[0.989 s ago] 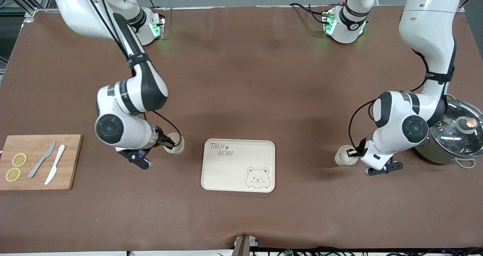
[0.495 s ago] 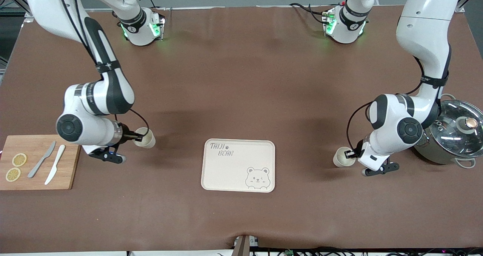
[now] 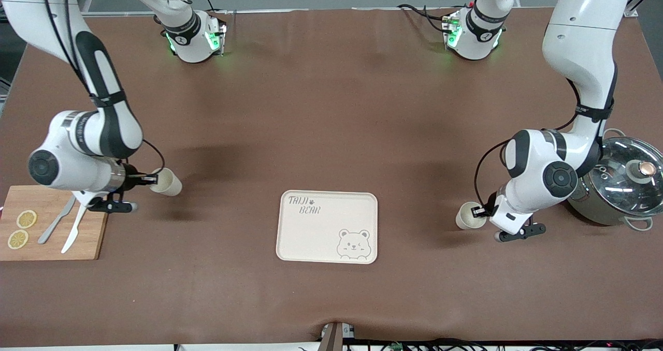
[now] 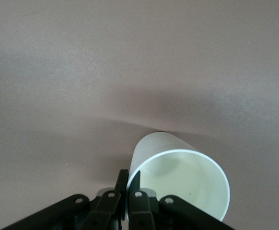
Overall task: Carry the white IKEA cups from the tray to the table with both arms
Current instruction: 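Lower the right cup beside the cutting board while the left gripper lowers its cup, then open both grippers and withdraw both arms from the standing cups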
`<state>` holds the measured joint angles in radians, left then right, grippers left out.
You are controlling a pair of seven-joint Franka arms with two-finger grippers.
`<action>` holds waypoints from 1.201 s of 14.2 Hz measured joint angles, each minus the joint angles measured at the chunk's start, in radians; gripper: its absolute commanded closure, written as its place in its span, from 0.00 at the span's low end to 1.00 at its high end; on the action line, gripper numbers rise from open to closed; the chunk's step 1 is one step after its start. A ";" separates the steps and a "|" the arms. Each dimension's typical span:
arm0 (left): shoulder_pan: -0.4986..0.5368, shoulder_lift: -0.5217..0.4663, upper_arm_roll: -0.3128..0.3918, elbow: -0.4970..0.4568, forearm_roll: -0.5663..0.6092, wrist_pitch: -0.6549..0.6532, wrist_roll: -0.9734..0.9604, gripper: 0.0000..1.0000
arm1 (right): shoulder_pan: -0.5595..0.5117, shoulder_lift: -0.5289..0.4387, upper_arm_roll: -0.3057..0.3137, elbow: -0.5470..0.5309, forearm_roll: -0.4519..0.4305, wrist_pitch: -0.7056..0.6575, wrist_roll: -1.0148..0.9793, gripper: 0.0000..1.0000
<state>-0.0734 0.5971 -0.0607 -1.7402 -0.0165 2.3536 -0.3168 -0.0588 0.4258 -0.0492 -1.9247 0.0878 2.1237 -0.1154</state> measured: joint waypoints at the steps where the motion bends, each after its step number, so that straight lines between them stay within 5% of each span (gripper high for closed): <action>1: 0.001 0.000 0.000 0.000 0.000 0.000 0.000 1.00 | -0.022 0.000 0.000 -0.008 0.000 0.000 -0.023 1.00; 3: 0.001 0.000 0.000 0.000 0.000 0.000 0.000 1.00 | -0.034 0.000 0.000 -0.022 -0.020 0.006 -0.033 1.00; 4: 0.001 0.000 0.000 0.000 0.000 0.000 0.000 1.00 | -0.034 0.000 0.001 -0.027 -0.033 0.014 -0.033 0.83; 5: 0.001 0.000 0.000 0.000 0.000 0.000 0.000 1.00 | -0.035 0.000 0.001 -0.030 -0.037 0.020 -0.033 0.27; 6: 0.000 0.000 0.000 0.000 0.000 0.000 0.000 1.00 | -0.037 0.000 0.001 -0.032 -0.039 0.022 -0.033 0.00; 7: 0.001 0.001 0.000 0.000 0.000 0.000 0.000 0.99 | -0.039 0.000 0.001 -0.032 -0.039 0.022 -0.032 0.00; 8: 0.001 0.001 0.000 -0.001 0.000 -0.001 0.000 0.78 | -0.040 0.000 0.001 -0.033 -0.039 0.022 -0.032 0.00; 10: 0.001 0.001 0.000 -0.001 0.000 0.000 0.000 0.00 | -0.043 0.000 0.001 -0.032 -0.039 0.022 -0.032 0.00; 13: 0.001 0.001 0.000 0.002 0.000 0.000 0.000 0.00 | -0.042 -0.002 0.009 0.017 -0.041 -0.063 -0.032 0.00; 17: 0.002 -0.021 0.000 0.019 0.000 -0.004 0.000 0.00 | -0.038 -0.006 0.020 0.229 -0.043 -0.314 -0.032 0.00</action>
<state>-0.0713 0.5759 -0.0602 -1.7214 -0.0165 2.3500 -0.3168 -0.0971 0.4200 -0.0297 -1.6960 0.0449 1.8093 -0.1473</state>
